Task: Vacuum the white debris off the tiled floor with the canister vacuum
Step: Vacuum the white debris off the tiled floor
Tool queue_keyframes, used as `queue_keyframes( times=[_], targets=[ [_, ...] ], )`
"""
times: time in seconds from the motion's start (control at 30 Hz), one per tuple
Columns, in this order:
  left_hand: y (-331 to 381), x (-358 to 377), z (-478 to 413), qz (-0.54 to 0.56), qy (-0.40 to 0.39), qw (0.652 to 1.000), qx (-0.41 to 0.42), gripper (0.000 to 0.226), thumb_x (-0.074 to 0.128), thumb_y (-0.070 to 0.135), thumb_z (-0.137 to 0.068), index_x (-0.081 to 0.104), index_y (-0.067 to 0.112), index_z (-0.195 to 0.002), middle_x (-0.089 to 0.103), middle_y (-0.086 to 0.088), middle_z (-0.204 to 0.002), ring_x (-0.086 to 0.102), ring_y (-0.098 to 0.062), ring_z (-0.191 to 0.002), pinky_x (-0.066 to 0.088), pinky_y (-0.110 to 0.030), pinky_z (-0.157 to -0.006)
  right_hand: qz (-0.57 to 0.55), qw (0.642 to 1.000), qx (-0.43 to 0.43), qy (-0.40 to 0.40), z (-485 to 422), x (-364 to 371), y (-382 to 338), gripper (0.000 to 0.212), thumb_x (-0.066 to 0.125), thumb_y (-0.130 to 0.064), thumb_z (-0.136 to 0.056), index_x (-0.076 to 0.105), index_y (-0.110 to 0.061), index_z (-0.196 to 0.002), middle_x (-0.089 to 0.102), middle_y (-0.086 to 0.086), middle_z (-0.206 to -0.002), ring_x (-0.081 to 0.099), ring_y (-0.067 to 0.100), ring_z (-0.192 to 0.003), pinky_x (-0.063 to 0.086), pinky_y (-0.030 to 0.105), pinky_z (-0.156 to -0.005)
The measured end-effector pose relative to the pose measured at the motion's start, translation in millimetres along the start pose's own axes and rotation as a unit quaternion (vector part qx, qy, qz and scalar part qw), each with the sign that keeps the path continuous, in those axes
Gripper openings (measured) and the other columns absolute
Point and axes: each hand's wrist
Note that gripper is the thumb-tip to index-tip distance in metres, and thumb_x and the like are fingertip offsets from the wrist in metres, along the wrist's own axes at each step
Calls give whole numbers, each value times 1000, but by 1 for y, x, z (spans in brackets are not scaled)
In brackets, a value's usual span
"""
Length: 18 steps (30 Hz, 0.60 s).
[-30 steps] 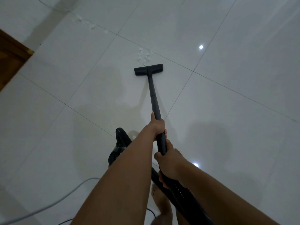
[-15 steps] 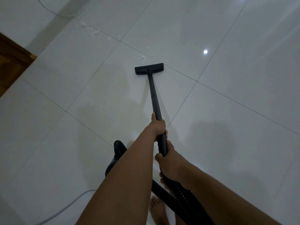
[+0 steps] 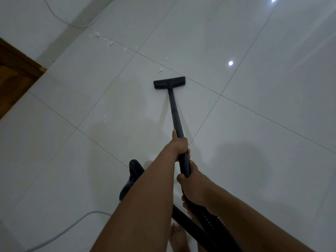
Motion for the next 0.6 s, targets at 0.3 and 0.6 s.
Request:
queue_keyframes(
  times=[0.3, 0.6],
  targets=[
    [10, 13, 11, 5, -8, 1000, 4, 72, 34, 22, -109, -12, 51, -156, 53, -9, -79, 52, -15, -60, 52, -28, -52, -16, 1000, 1, -9, 16, -18, -6, 62, 42, -26, -108, 10, -42, -159, 59, 11, -69, 58, 17, -47, 55, 31, -50],
    [49, 20, -15, 15, 4, 1000, 11, 69, 36, 20, -108, -3, 48, -157, 52, -9, -78, 51, -14, -57, 51, -29, -51, -1, 1000, -16, -6, -10, -49, -29, 62, 42, -27, -109, 9, -36, -161, 61, 13, -76, 58, 16, -47, 57, 31, -51]
  ],
)
Point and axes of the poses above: each hand's wrist, its own z-axis away from the middle knuckle, its own x-axis out of the palm, y = z × x
